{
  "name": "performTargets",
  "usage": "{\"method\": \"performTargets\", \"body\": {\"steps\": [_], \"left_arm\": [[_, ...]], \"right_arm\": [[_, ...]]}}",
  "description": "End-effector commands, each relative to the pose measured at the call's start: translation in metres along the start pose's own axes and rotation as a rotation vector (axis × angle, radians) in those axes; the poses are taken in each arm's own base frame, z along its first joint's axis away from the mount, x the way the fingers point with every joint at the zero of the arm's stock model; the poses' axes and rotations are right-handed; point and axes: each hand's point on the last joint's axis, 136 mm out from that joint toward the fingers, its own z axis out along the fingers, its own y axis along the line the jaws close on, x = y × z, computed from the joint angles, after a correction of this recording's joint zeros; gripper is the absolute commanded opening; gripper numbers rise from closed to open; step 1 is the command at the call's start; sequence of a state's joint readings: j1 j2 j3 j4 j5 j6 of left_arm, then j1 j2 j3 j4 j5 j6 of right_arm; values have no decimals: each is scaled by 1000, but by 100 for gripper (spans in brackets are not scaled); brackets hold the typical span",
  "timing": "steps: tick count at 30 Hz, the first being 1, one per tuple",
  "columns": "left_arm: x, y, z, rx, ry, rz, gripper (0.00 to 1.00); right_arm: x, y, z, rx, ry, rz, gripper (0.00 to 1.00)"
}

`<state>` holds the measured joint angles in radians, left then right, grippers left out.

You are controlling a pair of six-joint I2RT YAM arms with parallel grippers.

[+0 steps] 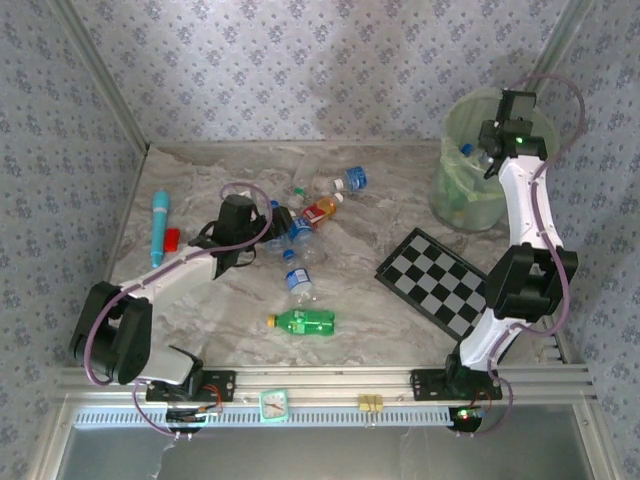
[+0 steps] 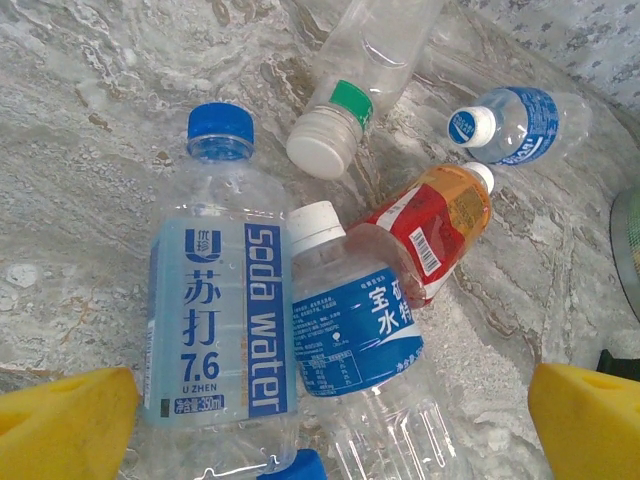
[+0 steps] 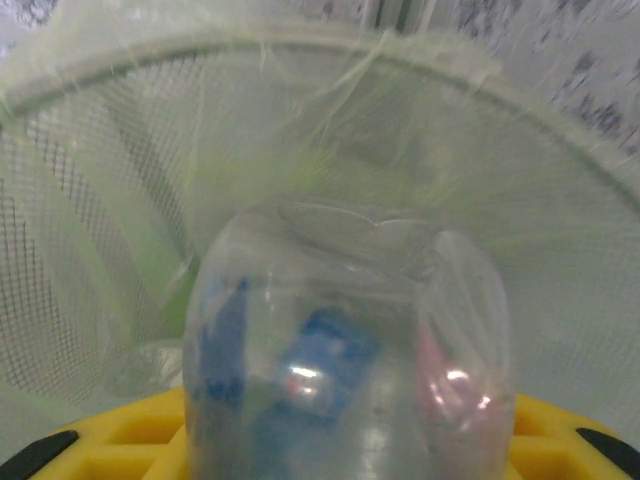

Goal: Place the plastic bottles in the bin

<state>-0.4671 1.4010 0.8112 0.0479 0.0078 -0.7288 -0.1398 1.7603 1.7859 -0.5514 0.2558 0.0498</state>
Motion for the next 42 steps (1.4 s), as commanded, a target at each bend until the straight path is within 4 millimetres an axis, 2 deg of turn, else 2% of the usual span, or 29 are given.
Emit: {"method": "performTargets", "body": {"steps": [1, 5, 11, 15, 19, 23, 28, 32, 38, 42], "left_arm": [[-11, -17, -2, 38, -12, 27, 100], [-10, -16, -2, 33, -9, 30, 100], [-10, -16, -3, 31, -7, 32, 100], [-9, -18, -4, 35, -5, 33, 100], [-9, -22, -9, 43, -6, 41, 100], [-6, -24, -17, 44, -6, 55, 100], [4, -27, -32, 49, 20, 113, 100], [20, -27, -49, 49, 62, 212, 100], [52, -20, -76, 52, 139, 347, 100], [85, -15, -85, 79, 224, 394, 100]], "right_arm": [[8, 4, 10, -26, 49, 42, 48], [16, 6, 17, -24, 82, 41, 56], [-1, 2, 3, -19, 39, 43, 76], [-20, 0, -21, -25, -24, 47, 100], [-39, 5, -58, -49, -121, 43, 100], [-47, 23, -99, -114, -210, 29, 100], [-28, 65, -133, -268, -236, 8, 100], [3, 108, -150, -403, -202, -16, 100], [58, 176, -162, -555, -111, -93, 100], [84, 207, -163, -618, -44, -74, 100]]}}
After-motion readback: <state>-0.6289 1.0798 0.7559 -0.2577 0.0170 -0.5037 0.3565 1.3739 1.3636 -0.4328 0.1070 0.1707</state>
